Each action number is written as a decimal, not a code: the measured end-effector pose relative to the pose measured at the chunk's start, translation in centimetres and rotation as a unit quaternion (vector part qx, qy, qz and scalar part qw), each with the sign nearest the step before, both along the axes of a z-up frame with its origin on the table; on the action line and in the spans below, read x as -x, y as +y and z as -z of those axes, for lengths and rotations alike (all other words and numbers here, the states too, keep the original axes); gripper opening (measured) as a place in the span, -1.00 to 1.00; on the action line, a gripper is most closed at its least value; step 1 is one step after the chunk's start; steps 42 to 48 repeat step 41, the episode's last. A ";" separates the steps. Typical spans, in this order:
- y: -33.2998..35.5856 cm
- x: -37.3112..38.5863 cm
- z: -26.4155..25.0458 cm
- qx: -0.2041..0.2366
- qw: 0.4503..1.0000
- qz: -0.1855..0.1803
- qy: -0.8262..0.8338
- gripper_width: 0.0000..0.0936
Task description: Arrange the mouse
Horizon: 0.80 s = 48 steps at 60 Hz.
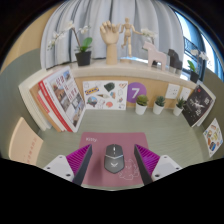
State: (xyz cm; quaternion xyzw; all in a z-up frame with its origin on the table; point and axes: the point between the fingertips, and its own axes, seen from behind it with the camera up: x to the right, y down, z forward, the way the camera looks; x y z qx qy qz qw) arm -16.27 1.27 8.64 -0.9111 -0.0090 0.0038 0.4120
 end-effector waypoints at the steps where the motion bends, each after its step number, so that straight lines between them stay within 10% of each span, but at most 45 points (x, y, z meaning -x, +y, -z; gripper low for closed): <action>1: -0.2 0.1 -1.2 -0.003 1.000 0.002 0.004 0.81; 19: -4.7 -0.2 -17.6 -0.079 0.997 0.021 0.013 0.80; 48: -10.0 -0.1 -17.5 -0.047 0.998 0.029 0.002 0.80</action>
